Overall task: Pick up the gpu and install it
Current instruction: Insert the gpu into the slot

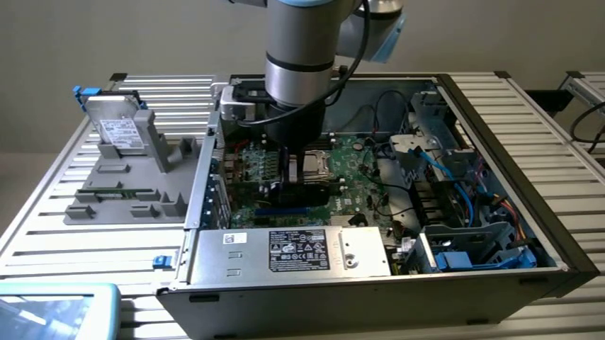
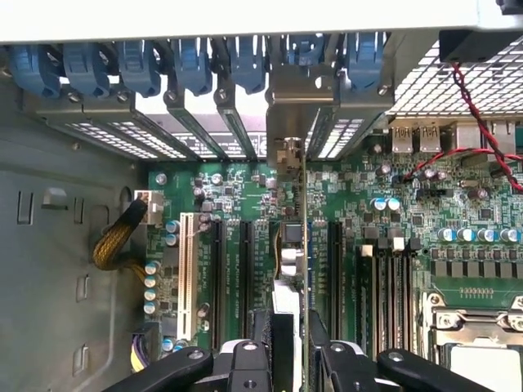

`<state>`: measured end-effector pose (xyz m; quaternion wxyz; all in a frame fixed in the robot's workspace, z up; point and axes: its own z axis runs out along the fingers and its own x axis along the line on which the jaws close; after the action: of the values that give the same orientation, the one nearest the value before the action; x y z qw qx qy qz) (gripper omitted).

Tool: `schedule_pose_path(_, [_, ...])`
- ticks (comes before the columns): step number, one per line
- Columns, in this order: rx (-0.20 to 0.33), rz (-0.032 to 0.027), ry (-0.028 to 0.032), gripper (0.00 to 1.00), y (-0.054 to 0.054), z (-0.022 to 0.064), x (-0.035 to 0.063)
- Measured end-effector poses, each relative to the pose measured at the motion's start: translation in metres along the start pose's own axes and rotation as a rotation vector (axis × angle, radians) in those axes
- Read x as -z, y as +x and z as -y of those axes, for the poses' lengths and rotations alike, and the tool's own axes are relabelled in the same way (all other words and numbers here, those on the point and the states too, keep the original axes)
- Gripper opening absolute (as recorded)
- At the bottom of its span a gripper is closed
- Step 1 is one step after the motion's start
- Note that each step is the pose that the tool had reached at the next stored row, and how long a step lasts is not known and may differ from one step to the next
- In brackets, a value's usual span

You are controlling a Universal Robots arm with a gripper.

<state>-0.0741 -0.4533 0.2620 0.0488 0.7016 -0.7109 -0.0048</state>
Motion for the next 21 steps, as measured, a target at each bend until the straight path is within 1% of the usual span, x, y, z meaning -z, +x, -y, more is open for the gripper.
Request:
schedule_pose_path(3, [-0.001,0.0034,-0.0014,0.28,0.0002,0.0,0.0025])
schedule_pose_path(6, [-0.003,0.0069,-0.0026,0.28,0.0014,0.0,0.003])
schedule_pose_path(19, [-0.006,0.0081,-0.0028,0.28,0.0003,-0.0001,0.0026])
schedule_pose_path(21, [-0.006,0.0091,-0.0029,0.28,0.0008,-0.0004,0.0026])
